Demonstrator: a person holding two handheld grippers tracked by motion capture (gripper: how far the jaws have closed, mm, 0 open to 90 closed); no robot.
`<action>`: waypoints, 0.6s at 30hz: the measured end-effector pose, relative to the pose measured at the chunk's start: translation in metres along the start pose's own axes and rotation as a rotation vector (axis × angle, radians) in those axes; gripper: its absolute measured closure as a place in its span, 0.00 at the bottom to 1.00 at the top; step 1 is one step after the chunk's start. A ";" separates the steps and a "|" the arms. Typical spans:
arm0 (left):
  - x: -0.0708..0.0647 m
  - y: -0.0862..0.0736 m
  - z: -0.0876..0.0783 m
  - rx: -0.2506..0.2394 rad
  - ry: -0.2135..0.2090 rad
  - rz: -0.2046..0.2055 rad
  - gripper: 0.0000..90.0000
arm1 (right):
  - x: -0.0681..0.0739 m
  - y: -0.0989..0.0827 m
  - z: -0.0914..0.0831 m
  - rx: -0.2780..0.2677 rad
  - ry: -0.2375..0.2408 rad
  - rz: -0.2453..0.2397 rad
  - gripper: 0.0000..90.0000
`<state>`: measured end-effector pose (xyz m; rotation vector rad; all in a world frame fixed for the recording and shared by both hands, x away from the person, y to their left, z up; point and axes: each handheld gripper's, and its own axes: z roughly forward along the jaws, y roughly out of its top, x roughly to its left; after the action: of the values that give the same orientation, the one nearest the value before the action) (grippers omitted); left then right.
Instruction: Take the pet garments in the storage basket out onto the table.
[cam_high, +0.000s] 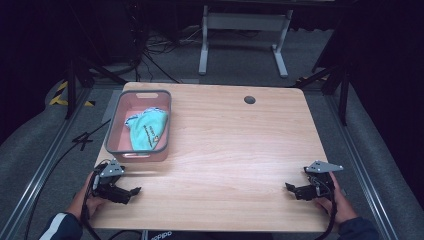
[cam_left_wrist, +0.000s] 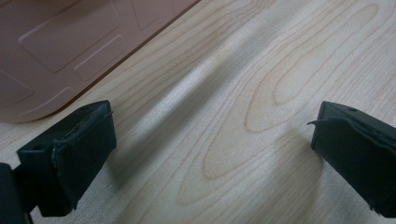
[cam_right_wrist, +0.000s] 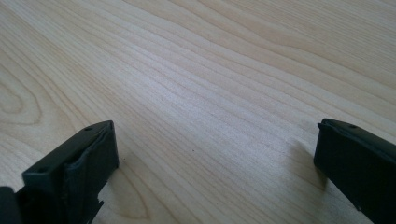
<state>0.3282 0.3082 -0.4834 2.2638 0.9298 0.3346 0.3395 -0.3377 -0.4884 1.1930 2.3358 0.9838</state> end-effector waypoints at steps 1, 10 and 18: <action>0.000 0.000 0.000 0.000 0.001 0.000 0.00 | 0.000 0.000 0.000 0.000 0.000 0.000 0.00; -0.001 -0.001 -0.001 -0.001 0.003 -0.002 0.01 | 0.000 0.000 0.000 0.000 0.000 0.000 0.00; 0.000 -0.001 -0.006 0.017 0.005 -0.001 0.07 | 0.000 0.000 0.000 0.000 -0.002 0.000 0.00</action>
<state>0.3252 0.3117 -0.4796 2.2793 0.9397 0.3331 0.3394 -0.3376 -0.4883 1.1935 2.3344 0.9824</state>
